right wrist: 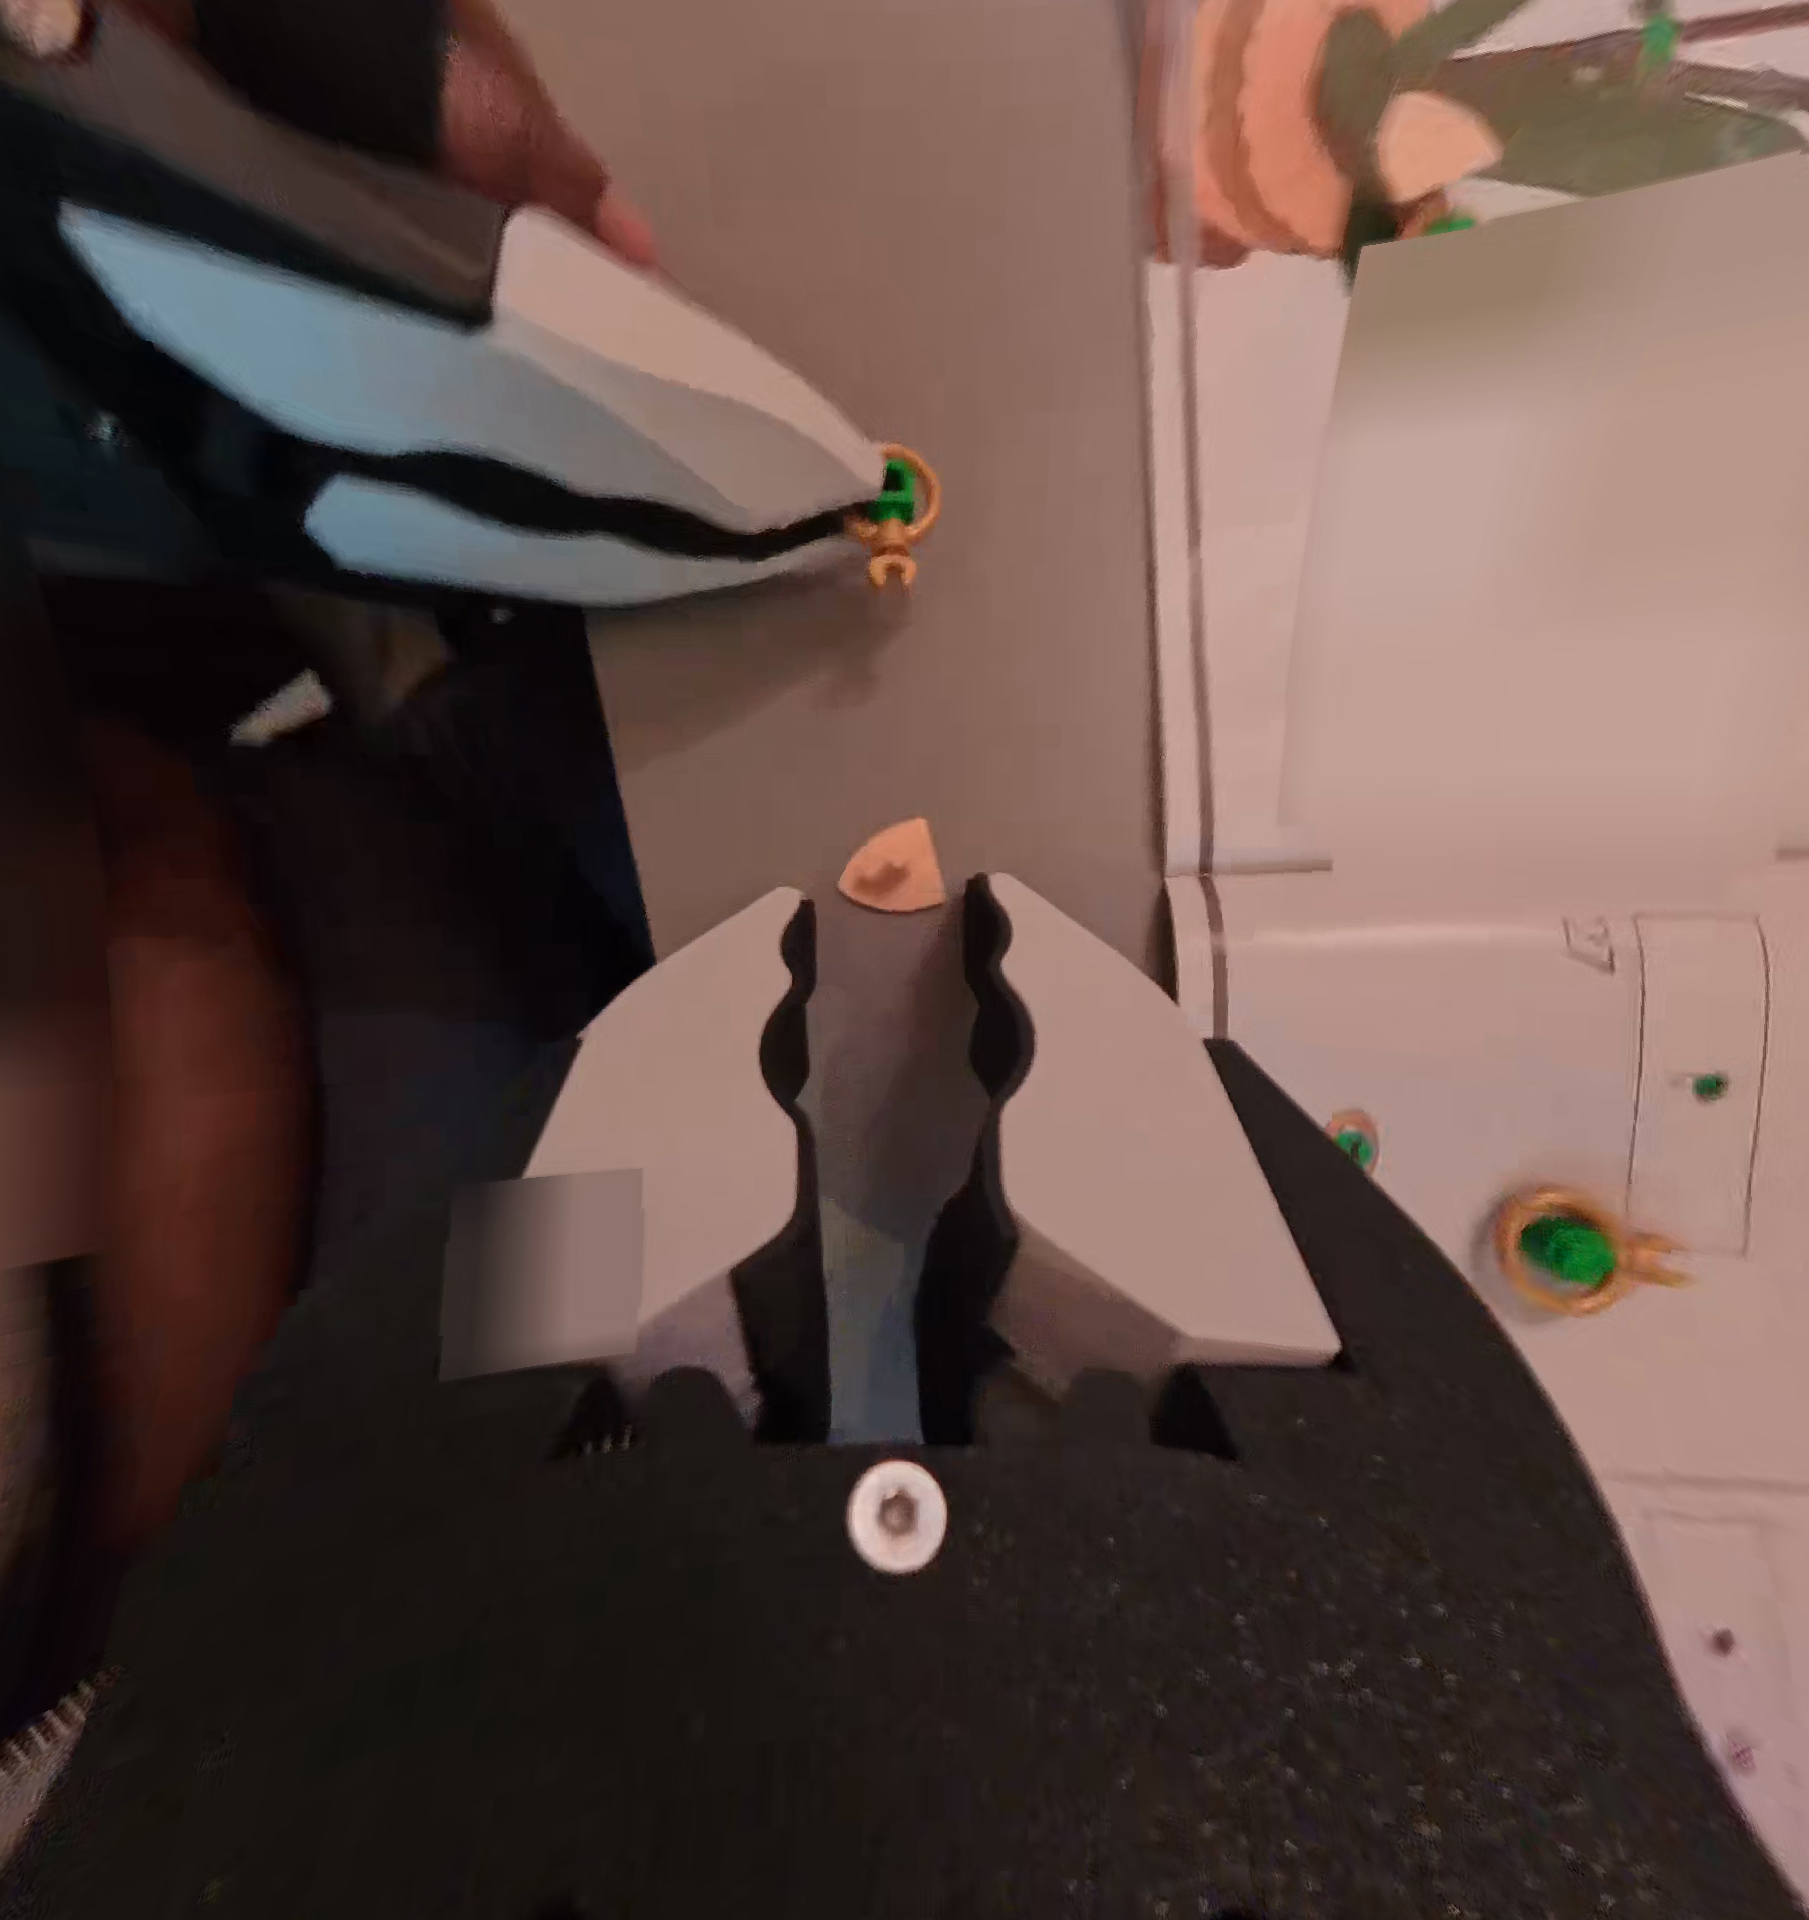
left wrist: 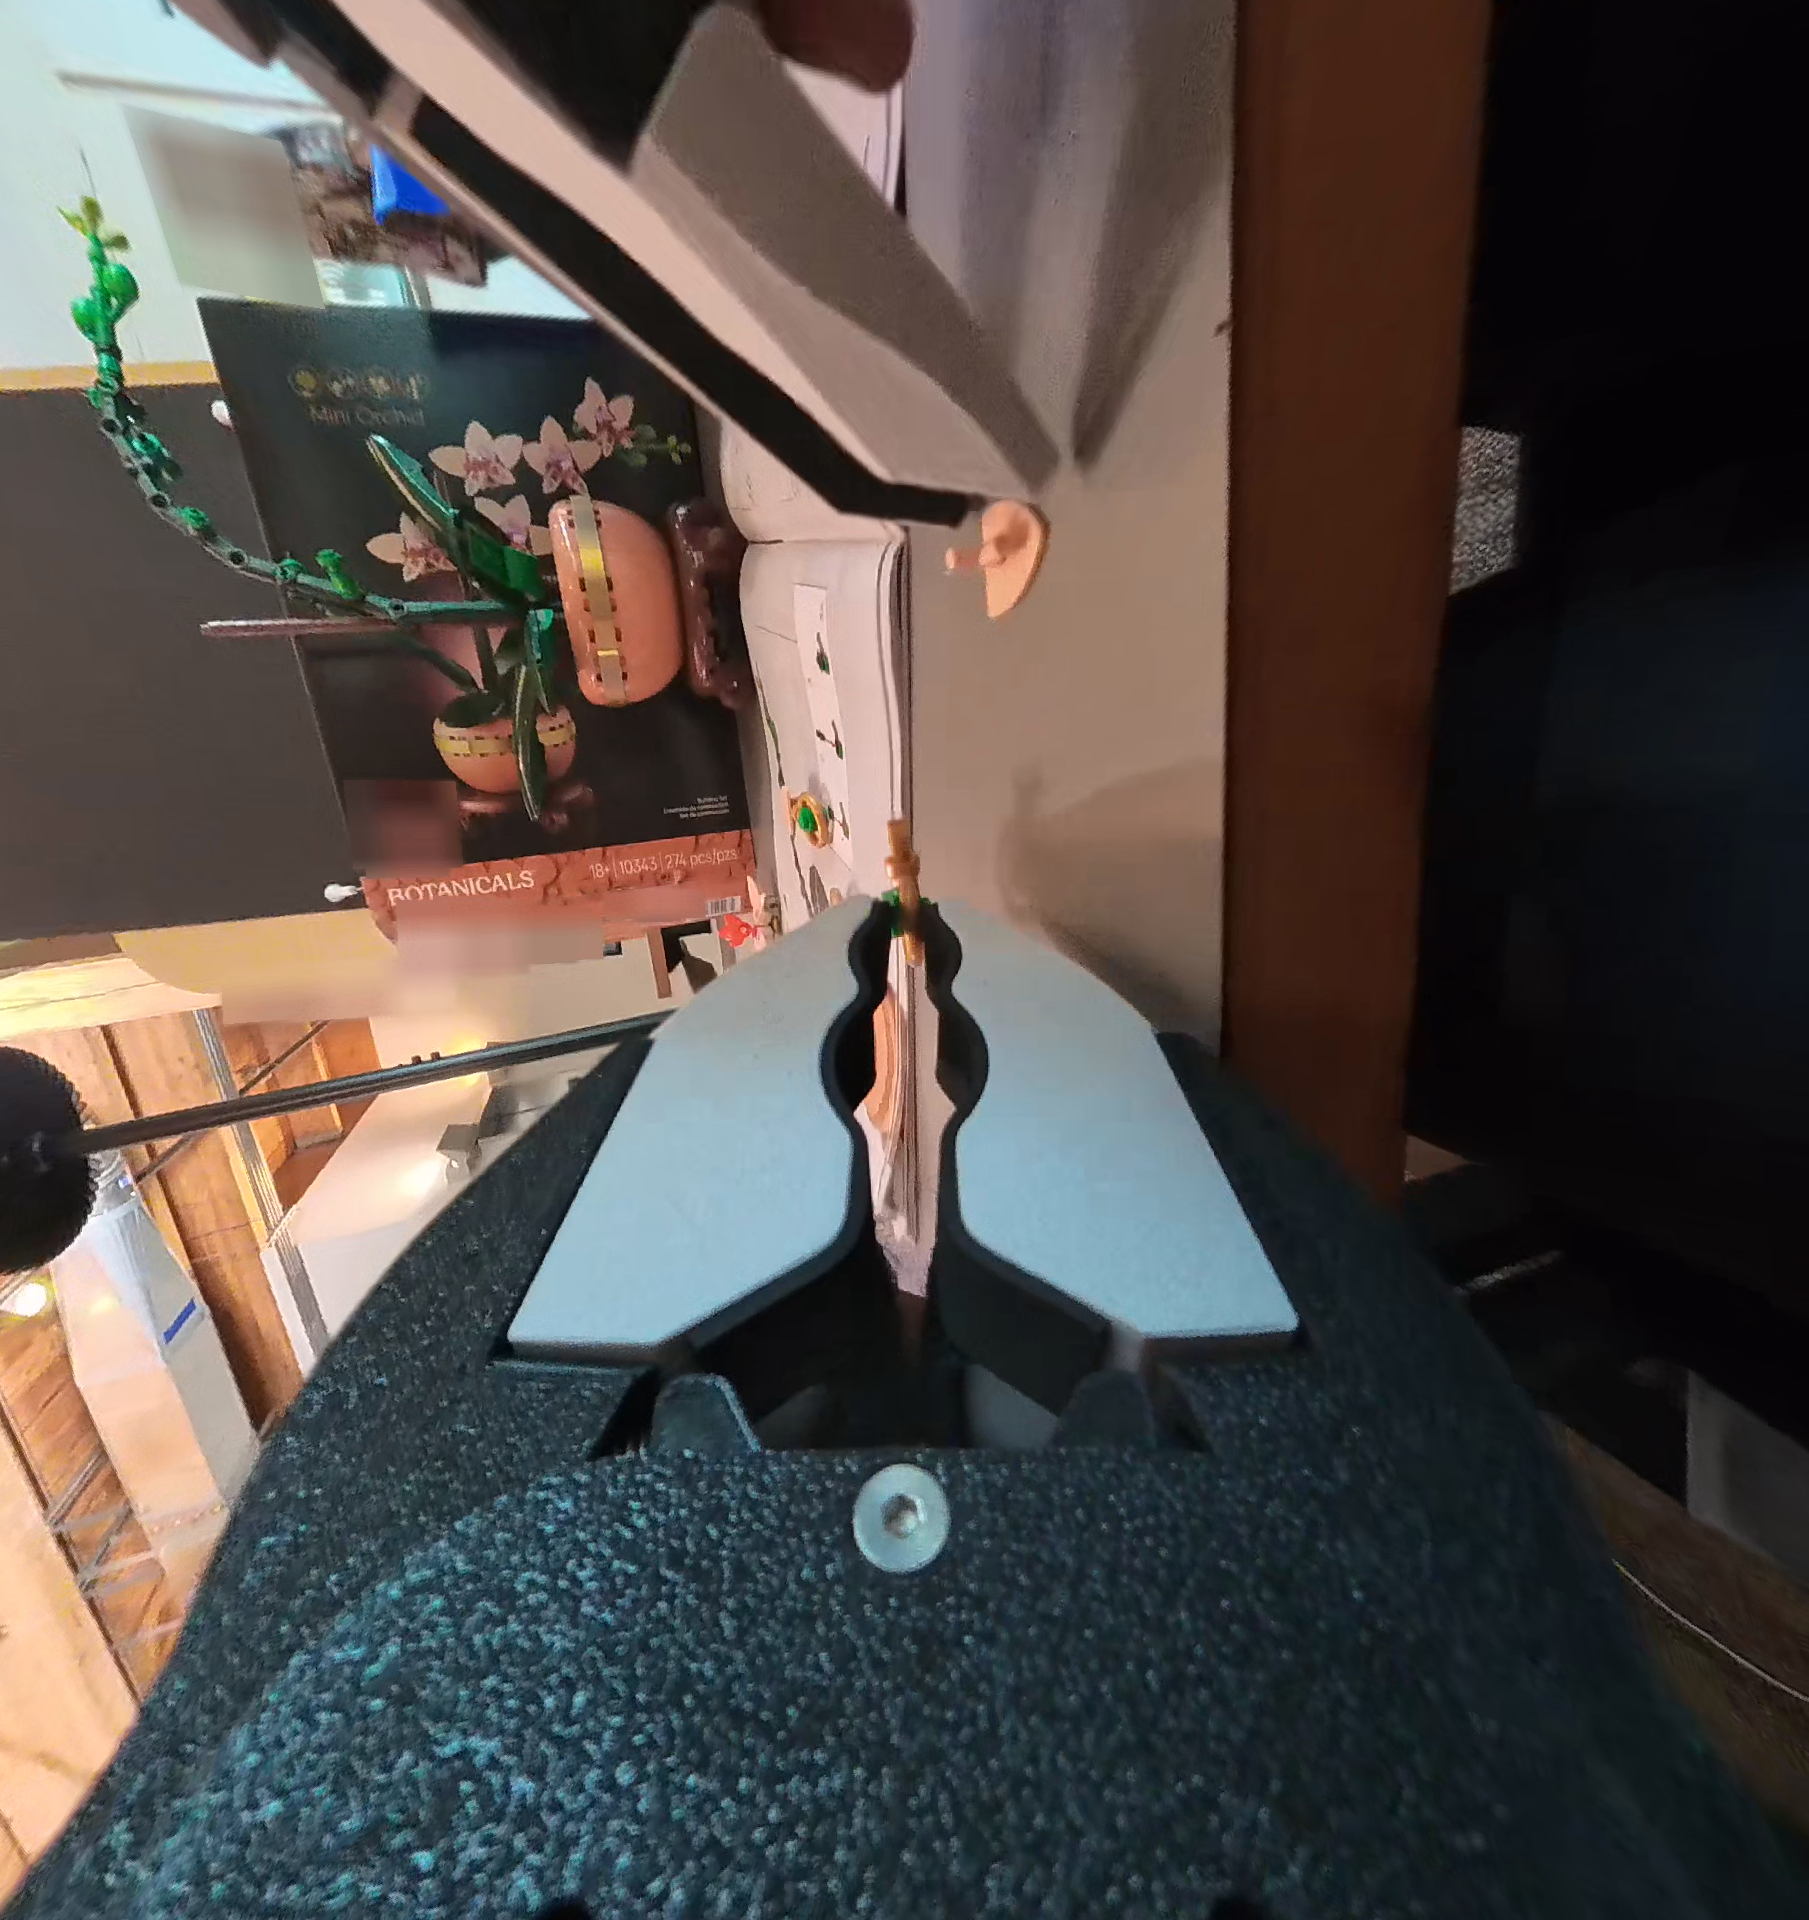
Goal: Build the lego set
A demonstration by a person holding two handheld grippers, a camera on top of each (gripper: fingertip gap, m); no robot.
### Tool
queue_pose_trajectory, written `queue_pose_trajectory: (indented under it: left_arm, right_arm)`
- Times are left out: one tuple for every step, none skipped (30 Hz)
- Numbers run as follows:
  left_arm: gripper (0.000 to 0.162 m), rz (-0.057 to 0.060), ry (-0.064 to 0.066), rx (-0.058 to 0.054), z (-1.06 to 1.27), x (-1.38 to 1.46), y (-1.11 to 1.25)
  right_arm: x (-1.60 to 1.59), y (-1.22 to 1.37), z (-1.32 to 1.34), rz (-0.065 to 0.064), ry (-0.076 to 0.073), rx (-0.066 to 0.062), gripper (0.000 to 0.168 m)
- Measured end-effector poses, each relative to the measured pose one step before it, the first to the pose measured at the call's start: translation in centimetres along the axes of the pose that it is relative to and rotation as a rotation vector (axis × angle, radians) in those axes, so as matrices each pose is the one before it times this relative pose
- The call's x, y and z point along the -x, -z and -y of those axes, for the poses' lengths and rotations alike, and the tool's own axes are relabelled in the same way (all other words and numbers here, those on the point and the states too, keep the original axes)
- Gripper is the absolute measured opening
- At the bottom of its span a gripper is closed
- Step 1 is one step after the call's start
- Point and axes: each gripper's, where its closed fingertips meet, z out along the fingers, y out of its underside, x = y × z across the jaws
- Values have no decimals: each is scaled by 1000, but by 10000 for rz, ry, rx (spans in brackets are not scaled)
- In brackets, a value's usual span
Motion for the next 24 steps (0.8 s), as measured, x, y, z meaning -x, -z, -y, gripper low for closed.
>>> queue_pose_trajectory:
  left_arm:
    - [6,8,62,24,-64,26,1]
    - [6,16,41,6,-16,5,-3]
    - [6,34,7,-9,-1,-26,-32]
    - [6,10,-30,-36,35,-83,-81]
    - [6,-20,-64,-68,96,-129,-111]
    - [6,-1,-87,-80,150,-85,-101]
    - [6,30,-99,-101,195,0,-68]
    - [6,15,-74,-129,251,31,-40]
    - [6,-11,-43,-117,227,-1,-36]
    - [6,-12,-50,-73,164,4,-39]
    - [6,-19,-46,-41,83,-2,-30]
    - [6,-33,2,-30,30,-13,-21]
    - [6,-43,30,-41,25,-35,-27]
    - [6,-34,-6,-64,50,-25,0]
    - [6,-19,-59,-59,63,-15,-12]
    - [6,-19,-91,-16,49,-5,-5]
    - [6,-12,-99,26,17,7,4]
    - [6,14,-85,29,22,8,9]
    - [6,25,-56,9,27,18,11]
    - [6,18,-28,-5,26,11,-3]
    - [6,13,-14,-17,32,14,-6]
    - [6,13,-9,-40,62,24,-28]
    - [6,8,-2,-42,65,25,-35]
    - [6,-8,-19,-21,48,10,-32]
  right_arm:
    - [-71,50,65,-382,-554,-55,30]
    - [185,92,-124,-265,-327,-68,34]
    - [95,149,101,-328,-356,-296,36]
    - [-113,137,127,-410,-406,-358,33]
    - [80,29,-65,-271,-347,-227,30]
    - [206,-158,-73,-141,-247,-121,29]
    - [347,-294,70,-71,-73,-137,29]
    - [149,-414,249,-112,227,-54,27]
    - [-341,-155,128,-354,257,53,21]
    - [-70,-27,124,-70,4,41,20]
    - [352,-73,76,309,19,-5,15]
    - [164,-178,108,303,293,-58,15]
    - [77,16,57,256,578,-82,15]
    - [35,-6,64,308,657,-113,15]
    - [20,23,26,319,400,-100,15]
    - [53,81,-95,387,144,79,15]
    - [-15,229,16,290,-49,48,22]
    - [-40,355,225,199,-108,-123,24]
    - [241,341,208,262,-6,-169,24]
    - [65,193,-75,39,-9,4,23]
    - [32,11,-422,-42,51,239,21]
    - [94,-99,-482,-48,131,237,20]
    - [84,-215,-260,-98,119,76,20]
    - [82,-220,127,-64,-23,-153,20]
